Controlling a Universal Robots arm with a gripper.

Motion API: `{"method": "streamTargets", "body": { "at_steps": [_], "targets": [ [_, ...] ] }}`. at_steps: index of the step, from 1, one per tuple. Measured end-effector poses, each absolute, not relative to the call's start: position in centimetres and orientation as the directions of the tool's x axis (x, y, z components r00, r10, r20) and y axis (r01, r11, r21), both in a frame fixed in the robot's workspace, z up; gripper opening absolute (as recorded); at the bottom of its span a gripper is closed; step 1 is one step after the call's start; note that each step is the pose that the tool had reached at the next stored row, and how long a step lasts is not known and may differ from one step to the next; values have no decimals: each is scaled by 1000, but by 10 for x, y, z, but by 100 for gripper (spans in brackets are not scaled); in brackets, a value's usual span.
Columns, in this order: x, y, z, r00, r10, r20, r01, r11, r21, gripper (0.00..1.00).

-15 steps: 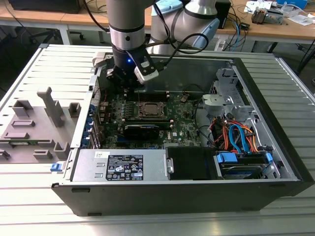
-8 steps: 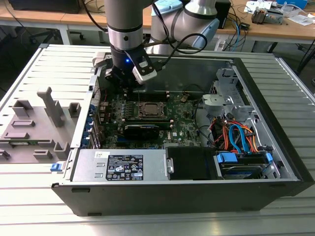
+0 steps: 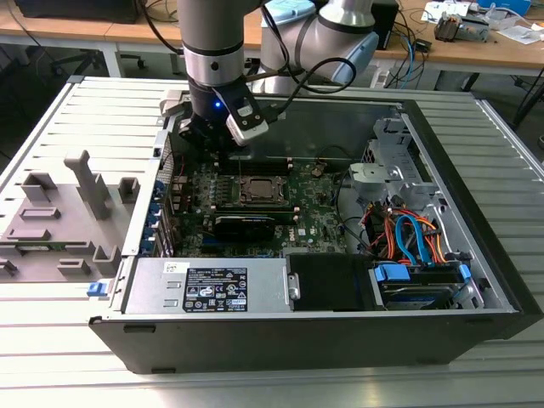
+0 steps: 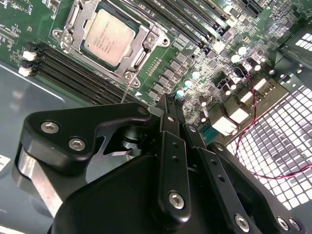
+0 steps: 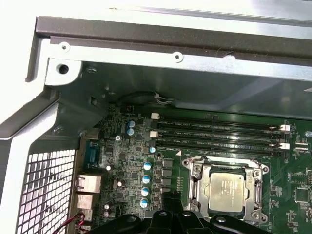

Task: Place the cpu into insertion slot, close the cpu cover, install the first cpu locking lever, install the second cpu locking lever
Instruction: 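Install the first cpu locking lever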

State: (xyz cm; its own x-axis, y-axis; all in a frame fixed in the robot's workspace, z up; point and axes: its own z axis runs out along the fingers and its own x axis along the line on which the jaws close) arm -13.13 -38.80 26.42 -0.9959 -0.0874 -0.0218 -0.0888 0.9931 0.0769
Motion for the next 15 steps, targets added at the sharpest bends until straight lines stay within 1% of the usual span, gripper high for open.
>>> {"method": "streamTargets", "body": {
  "at_steps": [15],
  "targets": [
    [-131, -374, 264, -996, -87, -22, -89, 993, 77, 11]
  ]
}}
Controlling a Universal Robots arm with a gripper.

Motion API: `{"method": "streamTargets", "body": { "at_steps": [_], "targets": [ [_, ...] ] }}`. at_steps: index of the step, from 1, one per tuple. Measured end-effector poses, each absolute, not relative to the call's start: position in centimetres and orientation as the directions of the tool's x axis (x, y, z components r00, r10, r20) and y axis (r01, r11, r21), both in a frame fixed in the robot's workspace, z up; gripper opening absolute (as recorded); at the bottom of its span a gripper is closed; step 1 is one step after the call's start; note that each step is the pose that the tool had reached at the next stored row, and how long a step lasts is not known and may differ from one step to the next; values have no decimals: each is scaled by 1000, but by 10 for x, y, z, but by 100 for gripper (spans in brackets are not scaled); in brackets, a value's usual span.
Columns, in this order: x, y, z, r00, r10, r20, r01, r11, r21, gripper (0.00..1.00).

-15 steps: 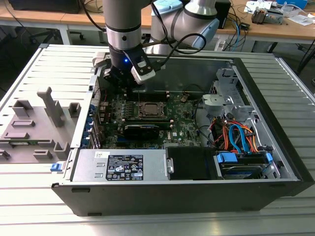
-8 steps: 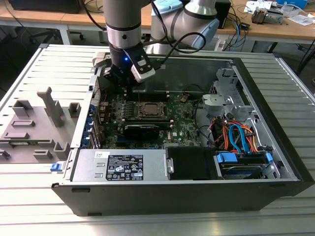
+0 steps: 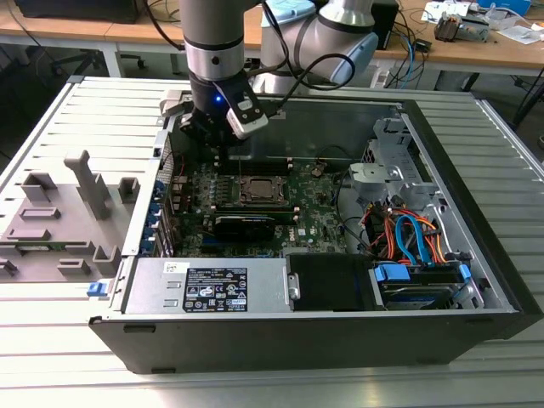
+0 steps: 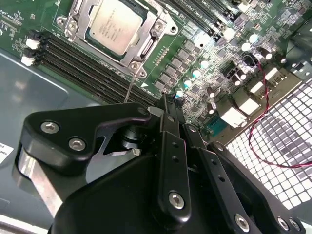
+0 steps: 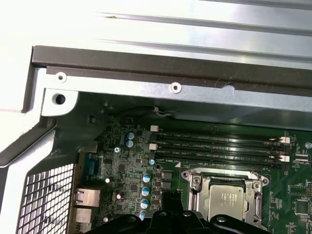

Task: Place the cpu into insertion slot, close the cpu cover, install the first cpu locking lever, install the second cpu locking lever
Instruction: 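Install the first cpu locking lever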

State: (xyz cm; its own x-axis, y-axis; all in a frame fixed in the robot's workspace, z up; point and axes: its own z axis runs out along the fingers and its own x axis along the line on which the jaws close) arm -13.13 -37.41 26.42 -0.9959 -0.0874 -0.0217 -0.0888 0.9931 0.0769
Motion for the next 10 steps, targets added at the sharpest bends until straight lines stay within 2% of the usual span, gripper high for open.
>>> {"method": "streamTargets", "body": {
  "at_steps": [10],
  "targets": [
    [-131, -370, 264, -996, -87, -22, -89, 993, 77, 11]
  ]
}}
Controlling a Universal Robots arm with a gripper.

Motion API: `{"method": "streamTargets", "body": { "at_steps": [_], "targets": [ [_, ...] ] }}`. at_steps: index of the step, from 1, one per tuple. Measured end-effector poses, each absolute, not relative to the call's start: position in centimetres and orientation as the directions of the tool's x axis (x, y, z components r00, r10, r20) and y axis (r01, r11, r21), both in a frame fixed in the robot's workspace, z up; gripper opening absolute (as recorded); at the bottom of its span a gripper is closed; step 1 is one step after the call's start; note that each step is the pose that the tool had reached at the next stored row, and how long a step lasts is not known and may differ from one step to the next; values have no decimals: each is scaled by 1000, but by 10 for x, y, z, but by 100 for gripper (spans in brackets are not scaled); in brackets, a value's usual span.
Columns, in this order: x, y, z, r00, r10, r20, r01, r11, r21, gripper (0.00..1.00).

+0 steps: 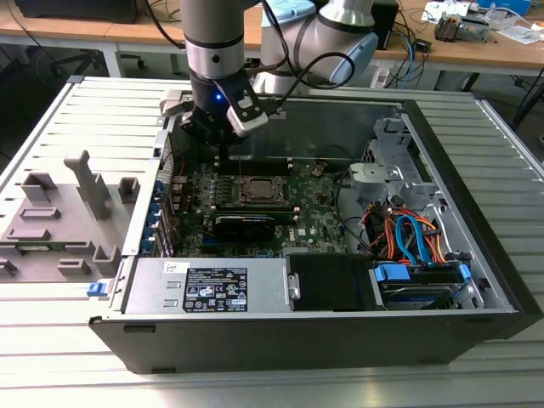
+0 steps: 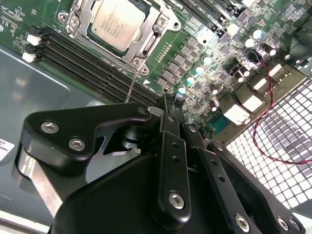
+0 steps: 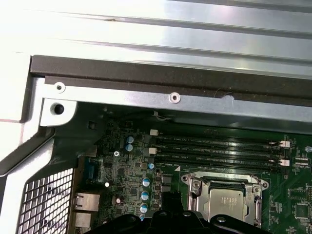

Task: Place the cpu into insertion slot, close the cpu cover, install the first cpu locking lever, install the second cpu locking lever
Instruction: 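Install the first cpu locking lever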

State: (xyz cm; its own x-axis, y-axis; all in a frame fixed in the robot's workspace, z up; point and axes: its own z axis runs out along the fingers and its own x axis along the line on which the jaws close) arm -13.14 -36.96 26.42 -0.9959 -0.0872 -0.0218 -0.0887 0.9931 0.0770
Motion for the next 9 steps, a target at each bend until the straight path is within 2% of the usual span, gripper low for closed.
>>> {"method": "streamTargets", "body": {
  "at_steps": [9],
  "targets": [
    [-131, -366, 264, -996, -87, -22, -89, 993, 77, 11]
  ]
}}
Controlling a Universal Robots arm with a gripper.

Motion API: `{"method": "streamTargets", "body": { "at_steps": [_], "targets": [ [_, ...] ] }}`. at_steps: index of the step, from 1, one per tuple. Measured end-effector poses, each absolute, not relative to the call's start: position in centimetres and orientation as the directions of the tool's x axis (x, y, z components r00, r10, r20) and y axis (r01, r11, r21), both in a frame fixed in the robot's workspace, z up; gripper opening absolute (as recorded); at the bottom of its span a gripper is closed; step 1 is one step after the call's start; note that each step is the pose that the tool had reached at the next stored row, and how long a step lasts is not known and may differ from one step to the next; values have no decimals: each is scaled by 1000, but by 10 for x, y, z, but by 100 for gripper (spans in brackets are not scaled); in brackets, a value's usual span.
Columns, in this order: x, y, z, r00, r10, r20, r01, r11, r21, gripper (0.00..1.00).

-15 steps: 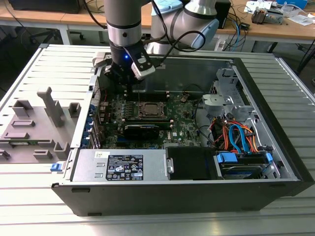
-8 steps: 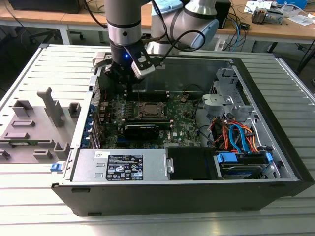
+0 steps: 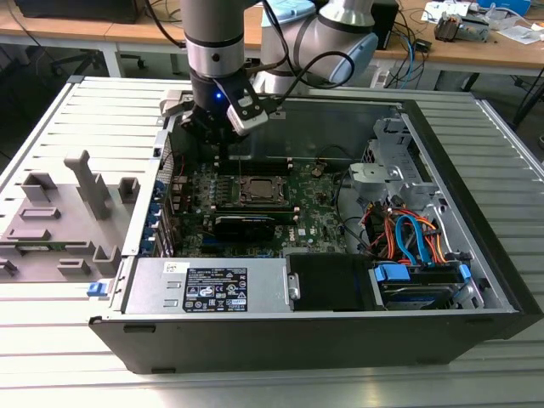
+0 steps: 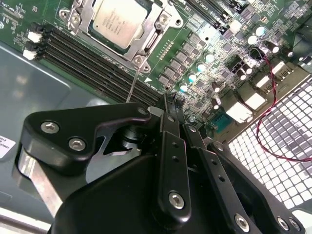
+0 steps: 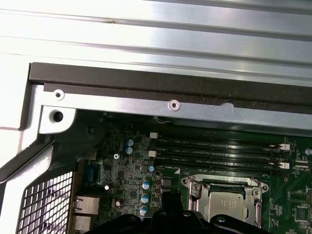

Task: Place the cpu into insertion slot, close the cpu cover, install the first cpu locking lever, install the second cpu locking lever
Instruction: 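Install the first cpu locking lever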

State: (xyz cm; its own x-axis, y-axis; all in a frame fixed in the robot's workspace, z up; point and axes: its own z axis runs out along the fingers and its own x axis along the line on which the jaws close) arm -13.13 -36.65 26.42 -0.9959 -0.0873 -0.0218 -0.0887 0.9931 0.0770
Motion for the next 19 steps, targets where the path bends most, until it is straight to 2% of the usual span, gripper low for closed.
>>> {"method": "streamTargets", "body": {
  "at_steps": [19],
  "targets": [
    [-131, -362, 264, -996, -87, -22, -89, 993, 77, 11]
  ]
}}
